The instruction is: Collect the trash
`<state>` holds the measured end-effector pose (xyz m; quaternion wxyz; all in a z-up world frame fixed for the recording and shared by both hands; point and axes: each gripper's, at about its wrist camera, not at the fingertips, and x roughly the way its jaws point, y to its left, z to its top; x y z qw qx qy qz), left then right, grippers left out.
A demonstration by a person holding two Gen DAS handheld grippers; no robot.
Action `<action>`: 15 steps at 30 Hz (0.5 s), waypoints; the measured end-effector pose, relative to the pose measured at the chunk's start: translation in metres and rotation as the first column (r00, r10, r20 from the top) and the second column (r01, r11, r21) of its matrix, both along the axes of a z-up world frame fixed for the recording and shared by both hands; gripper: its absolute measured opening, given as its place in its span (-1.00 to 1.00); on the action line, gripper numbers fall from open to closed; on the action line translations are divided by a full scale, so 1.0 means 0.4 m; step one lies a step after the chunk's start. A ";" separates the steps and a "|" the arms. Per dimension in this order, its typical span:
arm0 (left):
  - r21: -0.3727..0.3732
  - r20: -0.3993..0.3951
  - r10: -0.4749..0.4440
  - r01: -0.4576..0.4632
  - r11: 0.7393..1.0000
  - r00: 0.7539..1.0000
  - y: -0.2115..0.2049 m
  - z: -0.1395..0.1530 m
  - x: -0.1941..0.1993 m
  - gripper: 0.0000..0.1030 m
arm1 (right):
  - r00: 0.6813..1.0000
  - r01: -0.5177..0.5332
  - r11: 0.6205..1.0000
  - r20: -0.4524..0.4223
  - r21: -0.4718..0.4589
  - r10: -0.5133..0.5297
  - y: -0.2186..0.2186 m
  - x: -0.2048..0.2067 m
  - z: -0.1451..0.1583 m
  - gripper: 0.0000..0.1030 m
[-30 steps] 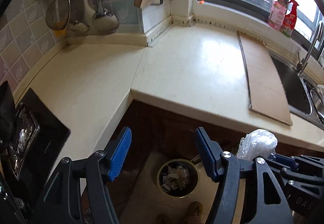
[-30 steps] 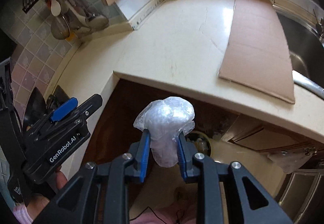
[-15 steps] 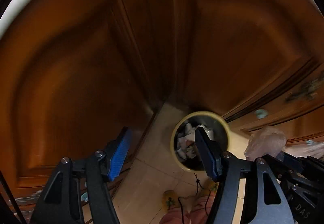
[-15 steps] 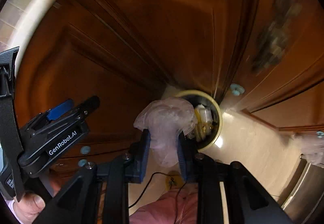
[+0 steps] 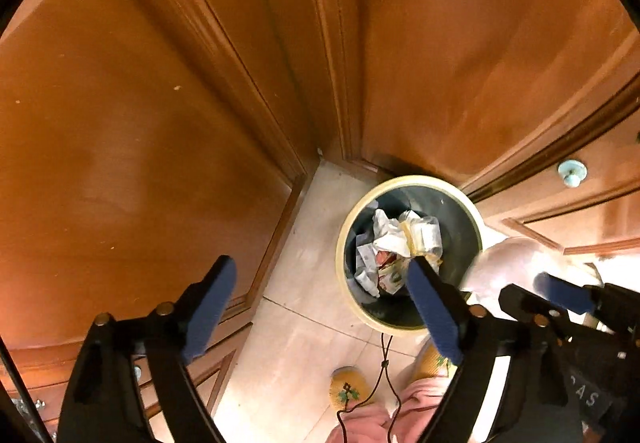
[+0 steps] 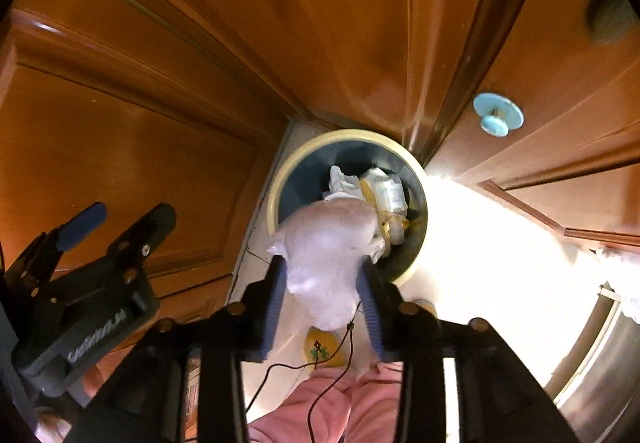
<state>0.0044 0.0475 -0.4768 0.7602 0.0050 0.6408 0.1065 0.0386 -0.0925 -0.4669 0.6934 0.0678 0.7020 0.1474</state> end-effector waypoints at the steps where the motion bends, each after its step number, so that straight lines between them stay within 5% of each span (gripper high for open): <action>1: 0.004 -0.002 -0.005 0.005 1.000 1.000 0.002 0.000 0.001 0.78 | 1.000 -0.001 1.000 0.002 -0.004 0.001 -0.004 0.000 -0.003 0.04; 4: 0.006 -0.010 -0.011 0.011 1.000 1.000 0.008 -0.001 -0.003 0.85 | 1.000 0.009 1.000 0.012 0.003 -0.009 -0.013 -0.005 -0.004 0.19; 15: -0.033 -0.041 -0.007 0.006 0.999 0.999 0.007 0.034 -0.006 0.94 | 0.998 0.037 0.999 0.041 -0.006 -0.037 -0.031 -0.013 0.044 0.21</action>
